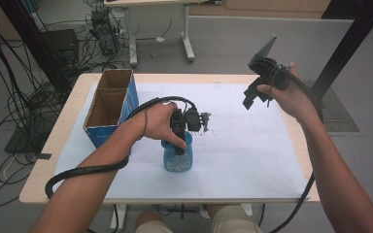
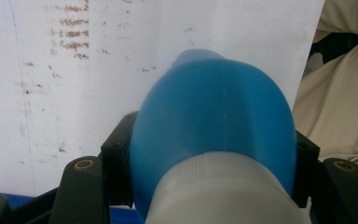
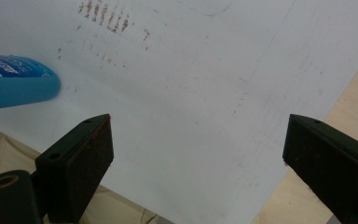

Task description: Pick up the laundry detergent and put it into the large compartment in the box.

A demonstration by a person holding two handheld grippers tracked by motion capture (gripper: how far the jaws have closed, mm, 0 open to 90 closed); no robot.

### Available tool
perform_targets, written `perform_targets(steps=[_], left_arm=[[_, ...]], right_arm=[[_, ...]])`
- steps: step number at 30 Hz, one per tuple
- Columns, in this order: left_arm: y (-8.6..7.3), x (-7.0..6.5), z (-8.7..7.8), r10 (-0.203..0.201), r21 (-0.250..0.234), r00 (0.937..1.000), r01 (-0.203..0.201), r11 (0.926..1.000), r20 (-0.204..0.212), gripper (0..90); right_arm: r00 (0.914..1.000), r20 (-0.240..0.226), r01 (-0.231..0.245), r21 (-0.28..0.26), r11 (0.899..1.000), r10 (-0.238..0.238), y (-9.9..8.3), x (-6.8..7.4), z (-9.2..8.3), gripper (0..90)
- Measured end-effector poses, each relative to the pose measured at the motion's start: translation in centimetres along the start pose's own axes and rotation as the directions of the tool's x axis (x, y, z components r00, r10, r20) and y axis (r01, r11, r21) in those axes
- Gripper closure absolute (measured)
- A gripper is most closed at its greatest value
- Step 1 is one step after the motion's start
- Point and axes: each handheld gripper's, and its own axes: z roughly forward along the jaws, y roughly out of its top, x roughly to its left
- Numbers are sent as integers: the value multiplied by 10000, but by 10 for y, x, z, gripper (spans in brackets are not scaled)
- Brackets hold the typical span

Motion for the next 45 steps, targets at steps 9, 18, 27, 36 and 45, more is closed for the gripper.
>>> perform_targets(steps=[9, 18, 27, 36, 45], left_arm=[[1, -1, 0, 6, 34, 10000, -6, 10000, -17, 378], [0, 0, 0, 13, 17, 10000, -13, 10000, -13, 378], [1, 0, 0, -3, 28, 10000, 3, 10000, 8, 378], [2, 0, 1, -11, 62, 10000, 11, 10000, 2, 378], [2, 1, 1, -20, 62, 10000, 20, 10000, 15, 378]], right_arm=[[10000, 1, 9, 1, 10000, -9, 0, 2, 0, 89], [10000, 13, -19, 18, 10000, 19, 0, 2, 0, 89], [10000, 30, 7, 21, 10000, -7, 0, 3, 0, 89], [10000, 28, 8, -25, 10000, -8, -1, 3, 0, 89], [10000, 16, -11, -52, 10000, 12, -1, 3, 0, 89]])
